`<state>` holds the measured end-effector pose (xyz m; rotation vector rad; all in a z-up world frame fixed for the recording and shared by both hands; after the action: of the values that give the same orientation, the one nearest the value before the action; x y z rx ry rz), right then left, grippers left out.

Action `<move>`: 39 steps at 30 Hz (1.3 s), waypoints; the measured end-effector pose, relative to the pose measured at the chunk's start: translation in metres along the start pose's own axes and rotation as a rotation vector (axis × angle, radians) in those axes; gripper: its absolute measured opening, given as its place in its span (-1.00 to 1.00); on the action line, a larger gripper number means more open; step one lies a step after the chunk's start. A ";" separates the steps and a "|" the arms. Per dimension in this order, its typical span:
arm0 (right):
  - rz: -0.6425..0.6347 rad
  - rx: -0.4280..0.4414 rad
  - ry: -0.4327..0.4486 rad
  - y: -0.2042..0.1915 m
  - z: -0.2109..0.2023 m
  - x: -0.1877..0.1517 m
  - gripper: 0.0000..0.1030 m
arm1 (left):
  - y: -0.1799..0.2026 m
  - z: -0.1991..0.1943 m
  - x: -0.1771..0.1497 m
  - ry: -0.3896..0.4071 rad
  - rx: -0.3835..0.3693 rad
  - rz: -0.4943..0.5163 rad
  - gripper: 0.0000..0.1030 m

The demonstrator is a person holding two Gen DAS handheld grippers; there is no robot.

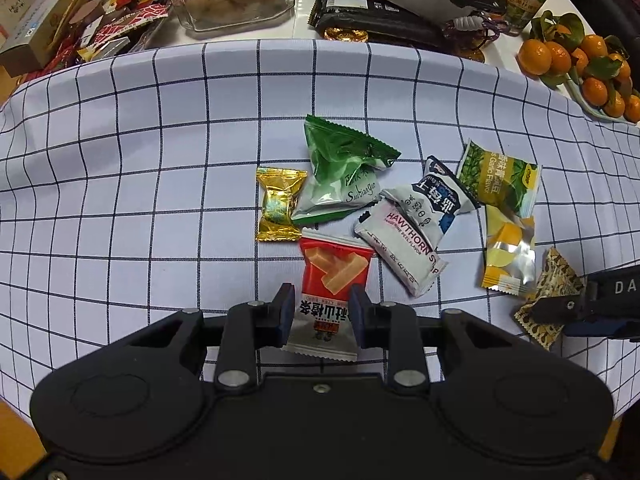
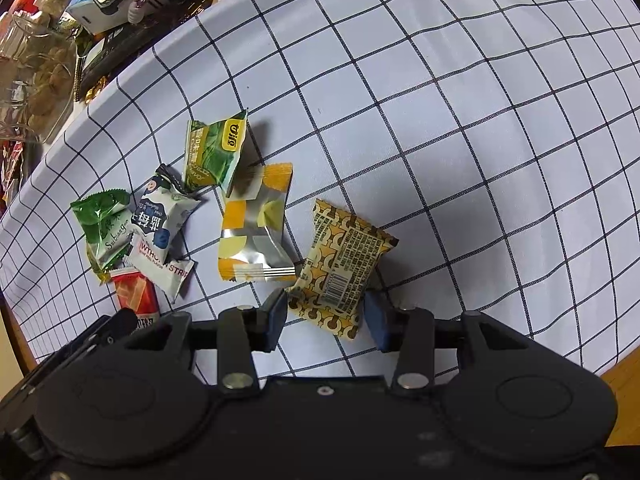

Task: Organize snacks
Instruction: 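Grasp the red-and-white packet with the left tool while the right tool holds the biscuit packet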

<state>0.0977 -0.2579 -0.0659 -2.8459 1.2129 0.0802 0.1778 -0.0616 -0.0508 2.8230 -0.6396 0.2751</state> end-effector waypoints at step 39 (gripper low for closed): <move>-0.143 -0.084 0.218 -0.021 -0.028 -0.001 -0.34 | 0.003 -0.010 -0.001 -0.025 -0.068 -0.036 -0.19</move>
<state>0.1130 -0.2440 -0.0377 -3.0705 1.0565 -0.1936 0.1740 -0.0612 -0.0407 2.7737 -0.5913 0.2075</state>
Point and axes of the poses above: each gripper's, at about its wrist camera, not at the fingertips, and z roughly the way its jaws point, y to its right, x to its top, the point moved 3 cm from there along z, roughly the way its jaws point, and after that the axes turned 9 degrees about -x, right-handed, at the moved point
